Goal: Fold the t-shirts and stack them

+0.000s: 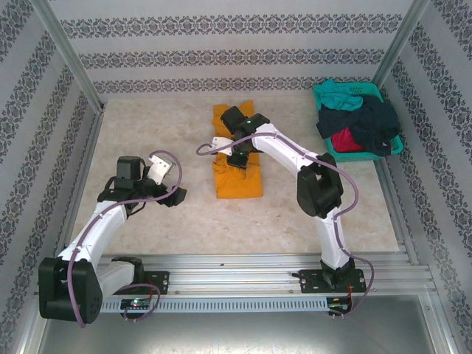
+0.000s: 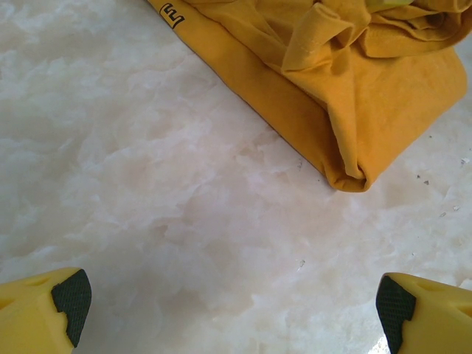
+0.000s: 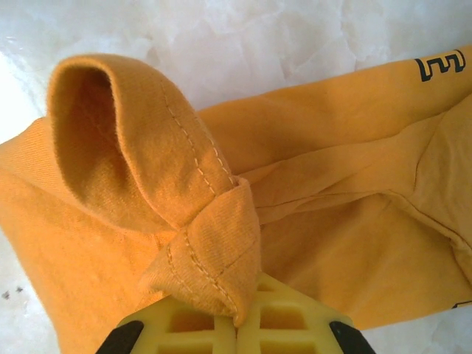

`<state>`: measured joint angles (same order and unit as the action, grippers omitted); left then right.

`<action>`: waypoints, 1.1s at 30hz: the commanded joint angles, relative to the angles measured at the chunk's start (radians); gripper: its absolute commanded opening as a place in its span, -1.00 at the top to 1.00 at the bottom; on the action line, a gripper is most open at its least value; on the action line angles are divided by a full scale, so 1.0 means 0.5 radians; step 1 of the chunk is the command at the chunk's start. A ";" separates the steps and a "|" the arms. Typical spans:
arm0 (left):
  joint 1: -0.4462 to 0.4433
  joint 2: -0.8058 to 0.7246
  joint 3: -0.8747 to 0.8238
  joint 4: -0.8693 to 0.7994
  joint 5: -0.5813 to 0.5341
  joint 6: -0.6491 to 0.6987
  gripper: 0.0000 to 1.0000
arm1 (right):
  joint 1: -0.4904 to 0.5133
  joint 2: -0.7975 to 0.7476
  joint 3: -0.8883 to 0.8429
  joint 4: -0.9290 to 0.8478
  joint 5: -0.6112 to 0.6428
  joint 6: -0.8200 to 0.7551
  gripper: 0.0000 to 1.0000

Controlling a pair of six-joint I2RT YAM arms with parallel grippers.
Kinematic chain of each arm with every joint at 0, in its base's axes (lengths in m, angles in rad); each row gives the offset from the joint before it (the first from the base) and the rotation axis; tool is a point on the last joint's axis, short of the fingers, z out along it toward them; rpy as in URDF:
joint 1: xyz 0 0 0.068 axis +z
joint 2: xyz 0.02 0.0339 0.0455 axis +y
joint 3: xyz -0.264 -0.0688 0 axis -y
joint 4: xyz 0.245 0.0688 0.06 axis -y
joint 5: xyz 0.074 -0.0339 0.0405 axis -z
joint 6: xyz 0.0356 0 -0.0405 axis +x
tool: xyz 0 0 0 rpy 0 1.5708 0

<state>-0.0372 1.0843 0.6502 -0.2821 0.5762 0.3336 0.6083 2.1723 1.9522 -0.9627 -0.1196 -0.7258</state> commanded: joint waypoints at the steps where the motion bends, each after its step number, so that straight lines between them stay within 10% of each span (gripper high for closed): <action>1: 0.005 -0.038 -0.014 0.024 0.056 -0.026 -1.00 | -0.031 0.066 0.084 0.030 0.039 -0.015 1.00; 33: -0.047 0.089 -0.033 0.162 0.054 -0.124 -1.00 | -0.115 0.439 0.372 0.121 0.226 0.129 1.00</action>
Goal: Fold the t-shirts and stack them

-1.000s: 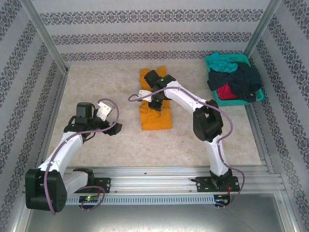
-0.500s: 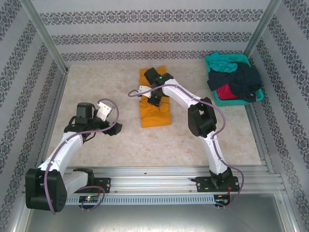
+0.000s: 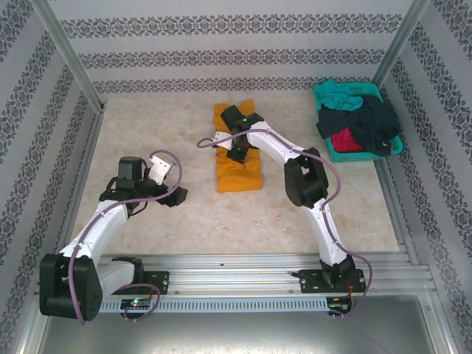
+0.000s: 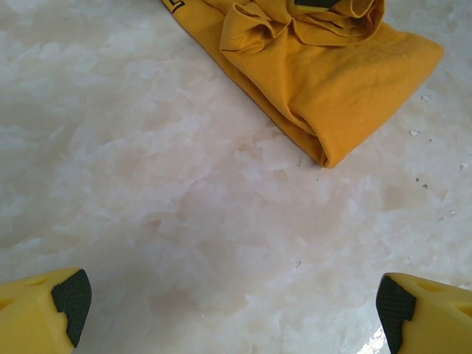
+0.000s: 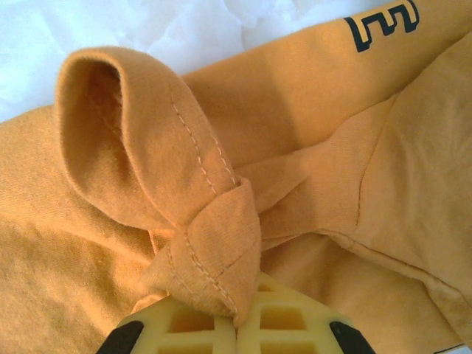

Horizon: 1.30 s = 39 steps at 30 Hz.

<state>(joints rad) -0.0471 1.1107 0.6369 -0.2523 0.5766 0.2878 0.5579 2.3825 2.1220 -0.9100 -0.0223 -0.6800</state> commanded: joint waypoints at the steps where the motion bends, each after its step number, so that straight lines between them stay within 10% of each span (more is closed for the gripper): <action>1: -0.034 0.049 -0.002 0.113 0.053 -0.040 -1.00 | -0.014 0.019 0.031 0.022 0.034 0.041 0.82; 4: -0.055 0.087 0.015 0.150 0.050 -0.067 -1.00 | -0.017 -0.005 0.061 0.033 0.051 0.065 -0.05; 12: -0.171 0.165 0.020 0.326 -0.010 -0.274 -1.00 | -0.073 -0.431 -0.243 0.360 0.002 0.383 -0.74; 24: -0.370 0.348 0.073 0.496 -0.065 -0.351 -1.00 | -0.033 -0.869 -1.103 0.891 -0.356 1.349 -0.65; 39: -0.384 0.270 0.066 0.428 -0.114 -0.324 -1.00 | -0.239 -0.252 -0.658 0.528 -0.117 1.824 -0.41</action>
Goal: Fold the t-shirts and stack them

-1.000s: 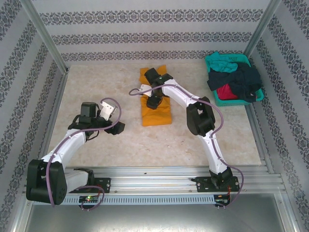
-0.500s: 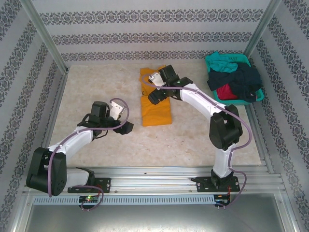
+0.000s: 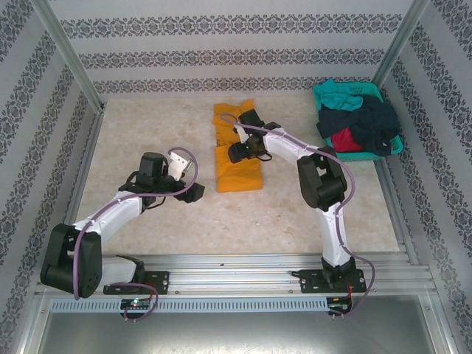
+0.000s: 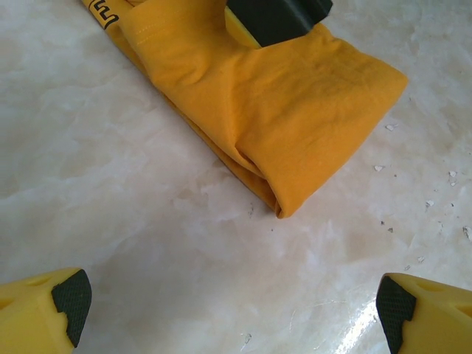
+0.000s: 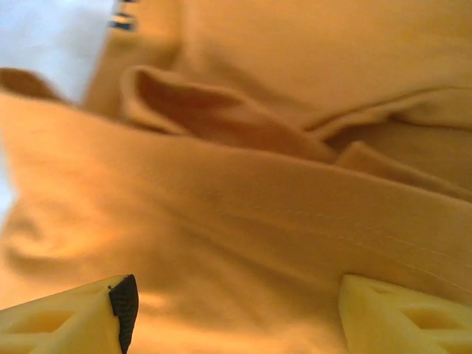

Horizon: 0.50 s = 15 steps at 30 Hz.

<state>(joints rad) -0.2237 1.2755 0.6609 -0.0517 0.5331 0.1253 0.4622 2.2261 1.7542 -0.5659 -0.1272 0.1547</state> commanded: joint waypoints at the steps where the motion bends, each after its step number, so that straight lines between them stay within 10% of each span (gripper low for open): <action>1: -0.029 -0.068 0.013 0.026 -0.032 -0.002 -1.00 | -0.055 0.064 0.070 -0.166 0.077 0.160 -0.41; 15: -0.028 -0.187 -0.022 -0.047 -0.175 0.104 -1.00 | 0.078 -0.833 -0.814 0.232 -0.119 -0.872 -0.76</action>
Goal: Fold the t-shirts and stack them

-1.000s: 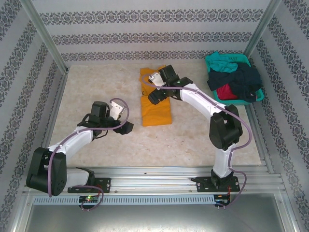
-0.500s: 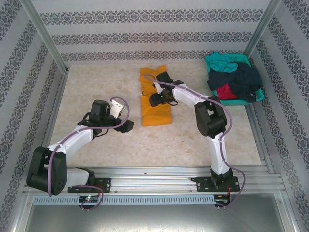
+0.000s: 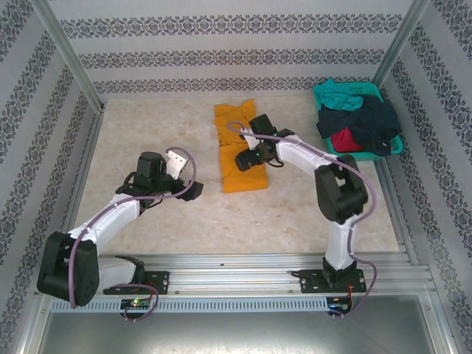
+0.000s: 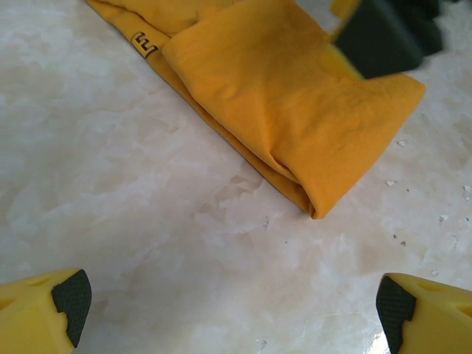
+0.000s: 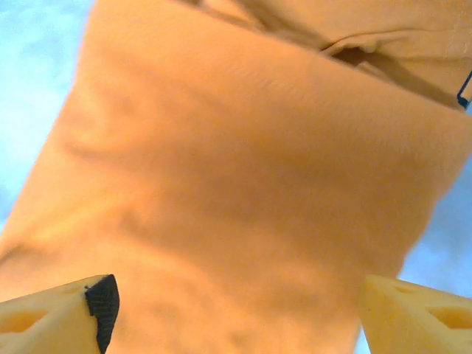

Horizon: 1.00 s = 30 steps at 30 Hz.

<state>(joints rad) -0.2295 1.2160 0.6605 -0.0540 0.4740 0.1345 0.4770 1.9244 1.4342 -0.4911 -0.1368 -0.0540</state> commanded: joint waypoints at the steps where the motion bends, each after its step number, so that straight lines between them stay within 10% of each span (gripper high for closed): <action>1: -0.016 -0.082 -0.026 -0.057 -0.062 0.106 -1.00 | 0.080 -0.315 -0.263 0.072 -0.095 -0.599 -0.79; 7: 0.002 -0.132 -0.070 -0.077 -0.098 0.143 -1.00 | 0.296 -0.416 -0.339 -0.252 0.096 -1.163 -0.65; 30: 0.015 -0.244 -0.121 -0.066 -0.242 0.026 -1.00 | 0.397 0.144 -0.094 -0.250 0.196 -1.331 -0.11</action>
<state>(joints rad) -0.2272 1.1084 0.6109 -0.0780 0.3672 0.1688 0.6704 1.9682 1.3643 -0.6086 -0.0376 -0.7120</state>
